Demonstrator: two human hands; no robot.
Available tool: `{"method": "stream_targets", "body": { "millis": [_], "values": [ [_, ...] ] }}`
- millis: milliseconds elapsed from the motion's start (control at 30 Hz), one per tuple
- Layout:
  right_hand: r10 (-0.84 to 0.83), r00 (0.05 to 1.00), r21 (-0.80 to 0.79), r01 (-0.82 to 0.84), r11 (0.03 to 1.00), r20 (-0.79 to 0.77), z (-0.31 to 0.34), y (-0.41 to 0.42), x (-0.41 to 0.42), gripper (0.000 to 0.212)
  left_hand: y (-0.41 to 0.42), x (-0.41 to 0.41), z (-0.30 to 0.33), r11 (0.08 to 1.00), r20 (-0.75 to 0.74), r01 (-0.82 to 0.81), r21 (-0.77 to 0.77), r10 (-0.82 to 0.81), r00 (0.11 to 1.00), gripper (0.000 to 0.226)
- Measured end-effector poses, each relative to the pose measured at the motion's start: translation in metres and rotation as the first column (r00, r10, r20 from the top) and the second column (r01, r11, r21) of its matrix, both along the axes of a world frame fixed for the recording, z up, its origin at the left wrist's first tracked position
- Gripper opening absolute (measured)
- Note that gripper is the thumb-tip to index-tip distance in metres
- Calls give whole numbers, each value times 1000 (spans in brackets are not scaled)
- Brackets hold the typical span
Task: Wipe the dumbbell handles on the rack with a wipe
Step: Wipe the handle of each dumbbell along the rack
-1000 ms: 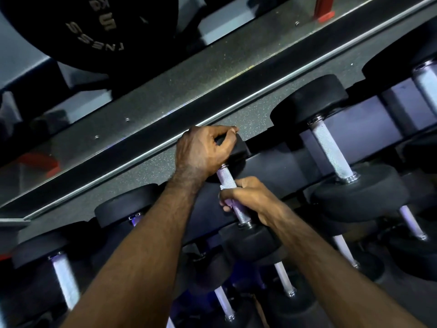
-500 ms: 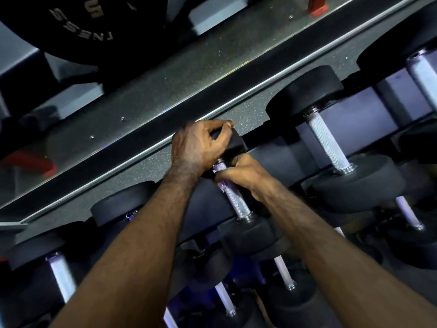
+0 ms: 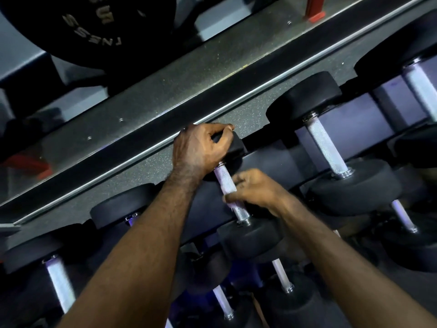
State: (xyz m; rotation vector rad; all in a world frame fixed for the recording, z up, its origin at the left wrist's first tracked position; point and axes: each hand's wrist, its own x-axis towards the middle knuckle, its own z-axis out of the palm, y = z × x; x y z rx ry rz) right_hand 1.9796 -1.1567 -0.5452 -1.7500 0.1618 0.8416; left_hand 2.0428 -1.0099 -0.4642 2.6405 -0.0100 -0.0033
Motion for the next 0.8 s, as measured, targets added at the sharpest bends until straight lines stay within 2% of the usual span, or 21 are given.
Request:
{"method": "stream_targets", "body": {
  "millis": [100,267,433,500,567,633,733,800],
  "values": [
    [104,994,-38,-103,994,15,1,-15,-19,36,0,-1,1,1000,13,8,9,-8,1000,43],
    [4,1000,87,-4,996,7,9,0,20,50,0,-1,0,1000,24,9,-3,-9,1000,40],
    [126,988,77,-119,990,-87,9,-20,-15,51,1,-1,0,1000,30,4,-16,-4,1000,39],
    [85,993,104,-77,992,-78,11,-19,-9,54,1,-2,0,1000,20,-2,-13,3,1000,38],
    [-48,999,145,51,988,-24,12,-11,7,55,0,-2,0,1000,1,-2,-12,2,1000,35],
    [-145,984,113,132,985,108,12,-5,16,52,0,-1,2,1000,-7,1,-16,-1,1000,31],
    [-156,932,10,162,987,326,10,-13,-6,39,0,-1,3,1000,4,4,-20,-4,1000,35],
    [-119,902,-30,144,989,414,10,-19,-31,28,0,-2,2,1000,16,3,-18,-3,1000,37]
  ]
}}
